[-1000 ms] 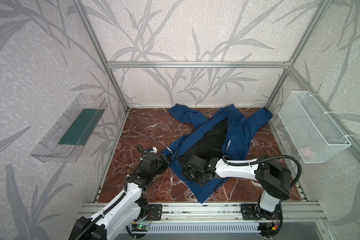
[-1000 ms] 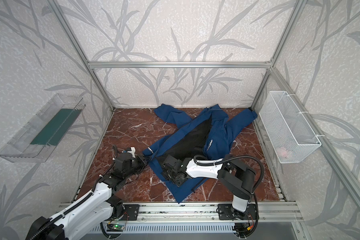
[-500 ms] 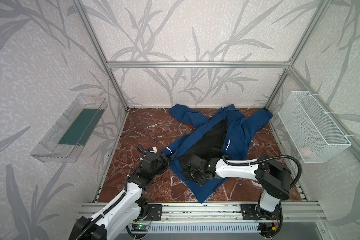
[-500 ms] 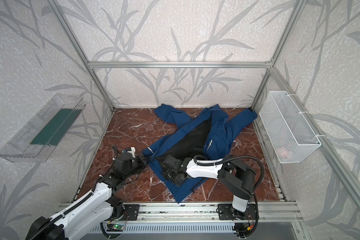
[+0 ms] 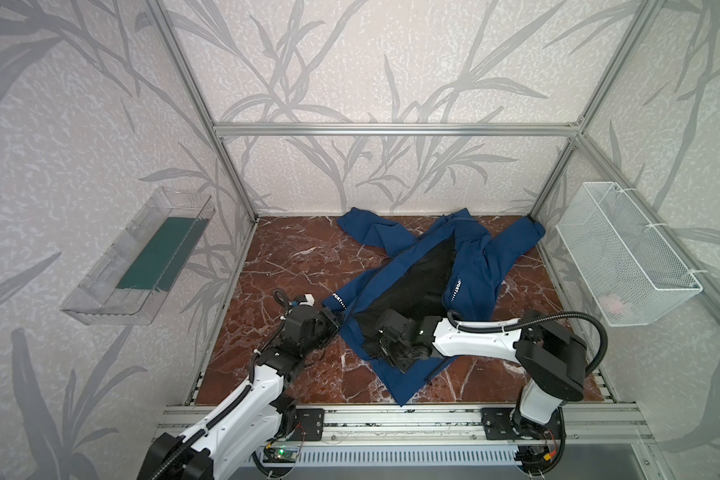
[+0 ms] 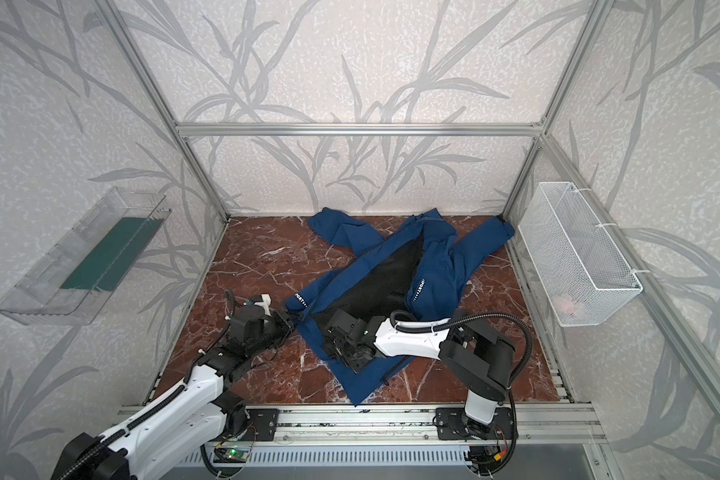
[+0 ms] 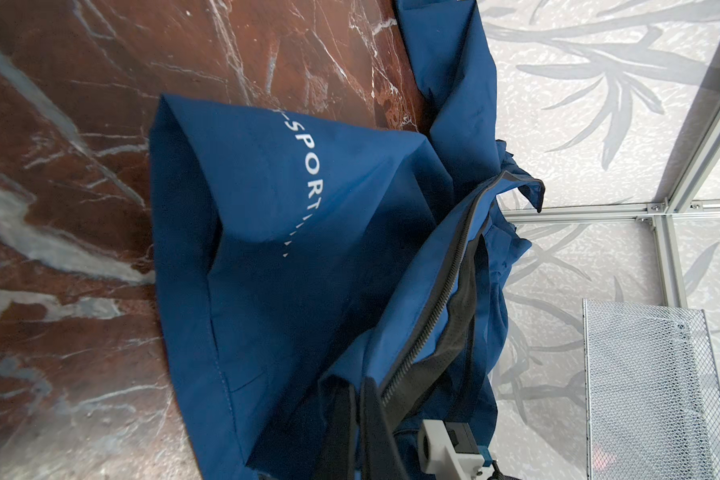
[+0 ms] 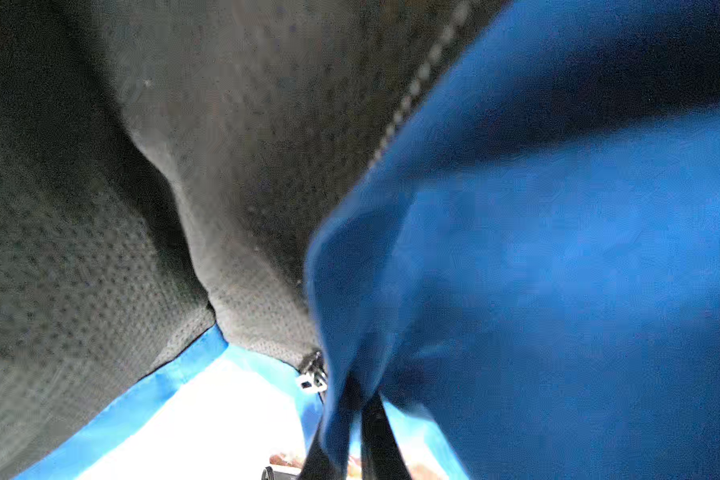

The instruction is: Zip up the jacket

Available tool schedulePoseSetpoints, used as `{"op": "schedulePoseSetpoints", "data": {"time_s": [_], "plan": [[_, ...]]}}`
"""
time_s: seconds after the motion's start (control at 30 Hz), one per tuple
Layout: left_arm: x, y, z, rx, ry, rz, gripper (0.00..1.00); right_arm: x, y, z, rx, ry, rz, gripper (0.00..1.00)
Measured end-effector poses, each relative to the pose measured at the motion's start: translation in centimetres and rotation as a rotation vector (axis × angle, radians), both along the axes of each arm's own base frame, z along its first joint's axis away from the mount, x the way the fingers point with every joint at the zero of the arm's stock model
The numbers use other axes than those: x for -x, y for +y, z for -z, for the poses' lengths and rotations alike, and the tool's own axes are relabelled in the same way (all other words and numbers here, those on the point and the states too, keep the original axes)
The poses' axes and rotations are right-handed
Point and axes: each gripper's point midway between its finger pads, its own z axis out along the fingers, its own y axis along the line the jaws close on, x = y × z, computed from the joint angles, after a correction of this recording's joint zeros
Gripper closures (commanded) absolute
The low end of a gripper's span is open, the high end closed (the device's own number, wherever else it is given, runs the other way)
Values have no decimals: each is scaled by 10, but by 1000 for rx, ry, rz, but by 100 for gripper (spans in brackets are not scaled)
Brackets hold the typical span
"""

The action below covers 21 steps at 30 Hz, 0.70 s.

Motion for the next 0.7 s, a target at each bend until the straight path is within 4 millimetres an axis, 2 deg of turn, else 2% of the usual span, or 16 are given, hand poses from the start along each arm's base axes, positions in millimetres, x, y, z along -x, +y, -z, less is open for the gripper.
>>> {"op": "schedulePoseSetpoints", "data": {"time_s": [0.2, 0.7], "plan": [[0, 0, 0, 0, 0, 1, 100, 0, 1, -1, -10, -1, 8, 85], [0, -1, 3, -4, 10, 3, 100, 0, 1, -3, -29, -8, 6, 90]]}}
